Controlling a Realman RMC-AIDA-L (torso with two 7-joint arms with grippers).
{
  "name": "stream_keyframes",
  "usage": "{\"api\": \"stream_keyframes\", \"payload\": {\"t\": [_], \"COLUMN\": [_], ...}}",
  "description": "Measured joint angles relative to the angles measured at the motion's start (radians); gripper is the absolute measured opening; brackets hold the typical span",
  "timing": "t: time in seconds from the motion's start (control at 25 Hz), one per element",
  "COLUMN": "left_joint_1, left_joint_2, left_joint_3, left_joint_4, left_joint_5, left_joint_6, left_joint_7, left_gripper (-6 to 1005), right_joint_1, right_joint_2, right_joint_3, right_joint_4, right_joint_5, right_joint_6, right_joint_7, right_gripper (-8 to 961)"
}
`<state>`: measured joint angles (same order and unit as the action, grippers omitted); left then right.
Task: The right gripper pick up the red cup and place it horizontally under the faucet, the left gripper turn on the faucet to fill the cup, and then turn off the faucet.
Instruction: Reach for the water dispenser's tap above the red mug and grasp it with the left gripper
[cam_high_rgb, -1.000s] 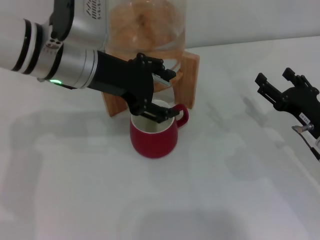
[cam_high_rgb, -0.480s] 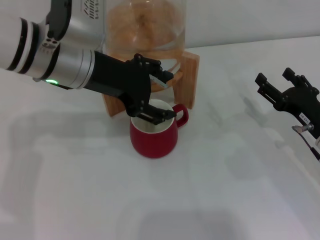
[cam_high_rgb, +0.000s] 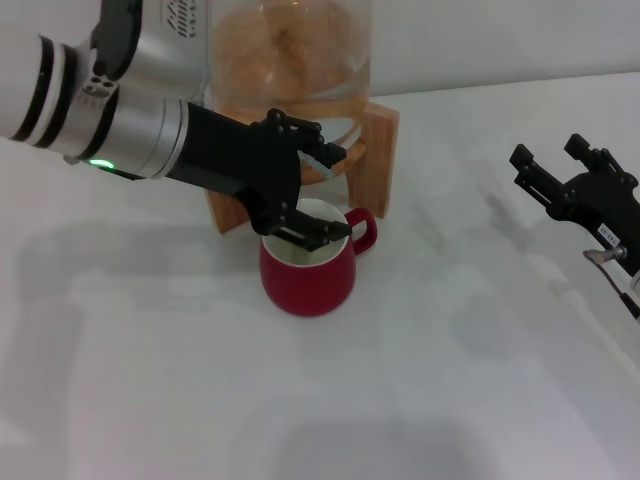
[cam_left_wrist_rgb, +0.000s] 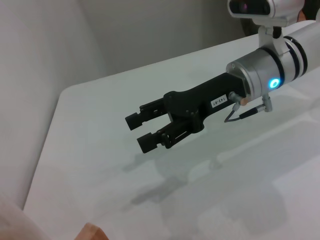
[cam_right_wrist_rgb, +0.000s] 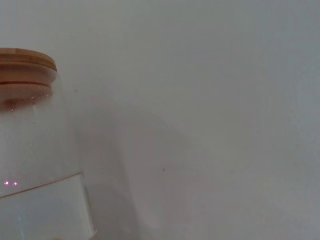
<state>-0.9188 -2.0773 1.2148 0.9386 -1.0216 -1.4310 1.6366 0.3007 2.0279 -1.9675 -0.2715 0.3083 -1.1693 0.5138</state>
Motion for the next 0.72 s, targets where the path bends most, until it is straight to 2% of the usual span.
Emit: {"api": "stream_keyframes", "payload": {"t": [0.72], "left_joint_1": [0.014], "left_joint_2": [0.002], "left_joint_3": [-0.007], "left_joint_4": [0.040], "left_joint_5": [0.016], "left_joint_6": [-0.034], "left_joint_7": [-0.011], "left_gripper": [817], "right_joint_1": [0.008], "right_joint_2": [0.000], "right_joint_3": [0.004], "right_joint_4": [0.000], "right_joint_5": [0.000], "right_joint_6": [0.005], "right_joint_7": [-0.001], "right_gripper": [861]}}
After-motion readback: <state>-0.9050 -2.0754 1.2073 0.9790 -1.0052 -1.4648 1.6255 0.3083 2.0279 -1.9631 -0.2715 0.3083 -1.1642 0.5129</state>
